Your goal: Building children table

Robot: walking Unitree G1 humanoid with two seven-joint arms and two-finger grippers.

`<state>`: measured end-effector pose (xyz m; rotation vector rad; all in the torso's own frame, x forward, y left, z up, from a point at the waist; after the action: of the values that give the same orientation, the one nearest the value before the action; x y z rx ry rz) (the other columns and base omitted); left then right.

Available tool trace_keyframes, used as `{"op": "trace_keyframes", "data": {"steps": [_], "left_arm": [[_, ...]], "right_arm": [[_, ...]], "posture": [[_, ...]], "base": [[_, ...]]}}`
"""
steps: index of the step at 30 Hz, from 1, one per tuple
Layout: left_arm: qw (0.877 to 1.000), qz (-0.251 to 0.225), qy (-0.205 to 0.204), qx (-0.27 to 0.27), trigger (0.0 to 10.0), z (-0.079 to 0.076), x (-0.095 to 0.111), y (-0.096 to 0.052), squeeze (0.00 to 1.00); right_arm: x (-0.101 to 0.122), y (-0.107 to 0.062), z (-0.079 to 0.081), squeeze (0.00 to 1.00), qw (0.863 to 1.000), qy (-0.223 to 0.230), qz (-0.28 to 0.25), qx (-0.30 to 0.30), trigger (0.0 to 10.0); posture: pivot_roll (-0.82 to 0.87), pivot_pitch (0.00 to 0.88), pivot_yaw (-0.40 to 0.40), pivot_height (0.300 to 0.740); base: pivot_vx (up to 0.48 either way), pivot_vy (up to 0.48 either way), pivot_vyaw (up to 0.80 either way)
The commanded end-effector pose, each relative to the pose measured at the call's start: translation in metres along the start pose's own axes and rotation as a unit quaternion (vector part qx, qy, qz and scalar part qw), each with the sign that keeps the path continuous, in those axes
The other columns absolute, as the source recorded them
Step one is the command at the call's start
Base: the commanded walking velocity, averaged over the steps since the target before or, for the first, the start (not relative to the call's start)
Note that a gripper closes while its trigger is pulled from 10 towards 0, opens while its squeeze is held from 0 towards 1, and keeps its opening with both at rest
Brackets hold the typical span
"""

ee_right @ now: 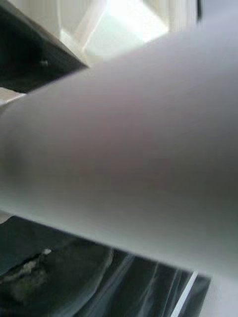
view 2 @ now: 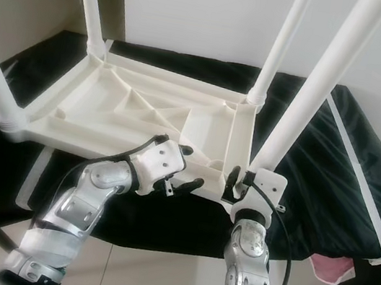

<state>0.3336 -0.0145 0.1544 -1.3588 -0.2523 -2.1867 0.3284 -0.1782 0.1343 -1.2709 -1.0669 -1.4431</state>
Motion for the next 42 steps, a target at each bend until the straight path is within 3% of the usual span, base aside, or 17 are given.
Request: {"op": "trace_keyframes", "data": {"steps": [1, 7, 8, 11, 12, 14, 16, 24, 28, 29, 31, 32, 33, 42], "left_arm": [[0.996, 0.0, -0.001, 0.089, 10.0, 0.019, 0.001, 0.0, 0.0], [0.996, -0.001, 0.001, 0.088, 10.0, 0.019, 0.001, 0.0, 0.0], [0.996, -0.002, 0.002, 0.087, 10.0, 0.018, 0.002, 0.0, 0.0], [0.996, -0.002, 0.002, 0.087, 10.0, 0.018, 0.002, 0.001, 0.0], [0.996, -0.002, 0.002, 0.086, 10.0, 0.017, 0.002, 0.001, 0.0], [0.996, -0.003, 0.001, 0.084, 10.0, 0.016, 0.002, 0.001, 0.0], [0.996, -0.003, 0.001, 0.084, 10.0, 0.016, 0.002, 0.001, 0.0], [0.999, -0.009, 0.005, 0.049, 10.0, 0.003, 0.005, 0.002, 0.0], [0.999, -0.014, 0.002, 0.045, 10.0, 0.002, 0.008, 0.002, 0.0], [0.999, -0.019, 0.0, 0.041, 10.0, 0.0, 0.009, 0.002, 0.0], [0.999, -0.021, -0.001, 0.039, 10.0, -0.001, 0.01, 0.002, 0.0], [0.999, -0.021, -0.001, 0.04, 10.0, -0.001, 0.011, 0.003, 0.0], [0.999, -0.022, -0.001, 0.042, 10.0, 0.0, 0.011, 0.003, 0.0], [0.999, -0.02, -0.003, 0.044, 10.0, -0.001, 0.01, 0.003, 0.0]], "right_arm": [[0.001, -0.001, -0.003, 1.0, 1.0, 0.006, -0.003, 0.001, 10.0], [0.001, 0.0, -0.011, 1.0, 0.998, -0.006, -0.007, 0.056, 10.0], [0.0, 0.003, -0.013, 0.14, 0.996, -0.012, -0.006, 0.085, 10.0], [-0.001, 0.004, -0.015, 0.14, 0.995, -0.016, -0.005, 0.102, 10.0], [-0.003, 0.006, -0.011, 0.0, 0.99, -0.021, 0.001, 0.142, 10.0], [-0.003, 0.009, -0.006, 0.0, 0.981, -0.028, 0.004, 0.192, 10.0], [-0.003, 0.009, -0.006, 0.0, 0.981, -0.028, 0.004, 0.192, 10.0], [-0.006, 0.018, 0.017, 0.0, 0.95, -0.046, 0.023, 0.308, 10.0], [-0.006, 0.02, 0.021, 0.0, 0.945, -0.053, 0.025, 0.321, 10.0], [-0.006, 0.021, 0.023, 0.0, 0.941, -0.062, 0.026, 0.333, 8.7], [-0.006, 0.021, 0.024, 0.0, 0.937, -0.068, 0.026, 0.34, 8.7], [-0.008, 0.021, 0.023, 0.0, 0.936, -0.069, 0.03, 0.345, 1.2], [-0.01, 0.02, 0.022, 0.0, 0.934, -0.069, 0.036, 0.35, 0.0], [-0.02, 0.016, 0.011, 0.0, 0.929, -0.059, 0.054, 0.36, 0.0]], "posture": [[-0.04, 0.002, -0.05, 0.74], [-0.04, 0.0, -0.052, 0.74], [-0.04, 0.0, -0.055, 0.74], [-0.04, 0.0, -0.055, 0.74], [-0.03, 0.0, -0.053, 0.74], [-0.03, 0.0, -0.053, 0.74], [-0.03, 0.0, -0.053, 0.74], [-0.01, 0.0, -0.051, 0.74], [-0.01, 0.0, -0.052, 0.74], [-0.01, 0.0, -0.058, 0.74], [-0.01, 0.0, -0.061, 0.74], [-0.01, 0.0, -0.063, 0.74], [-0.01, 0.0, -0.066, 0.74], [-0.02, 0.0, -0.059, 0.74]], "base": [[0.0, 0.0, 0.0], [0.0, 0.0, 0.0], [0.0, 0.0, 0.0], [0.0, 0.0, 0.0], [0.0, 0.0, 0.0], [0.0, 0.0, 0.0], [0.0, 0.0, 0.0], [0.0, 0.0, 0.0], [0.0, 0.0, 0.0], [0.0, 0.0, 0.0], [0.0, 0.0, 0.0], [0.0, 0.0, 0.0], [0.0, 0.0, 0.0], [0.0, 0.0, 0.0]]}}
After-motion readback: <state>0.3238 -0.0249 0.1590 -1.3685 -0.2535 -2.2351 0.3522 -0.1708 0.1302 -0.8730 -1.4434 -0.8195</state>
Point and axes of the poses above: a point about 5 cm out from each wrist's last joint towards the gripper, its own y axis pointing out of the wrist towards the gripper, its own x axis along the axis of the wrist's last joint, z = x × y, the point moved 6 cm from there along y, pointing out of the wrist towards the gripper, and after that the axes turned 1 degree about y, right-handed, at the moved point
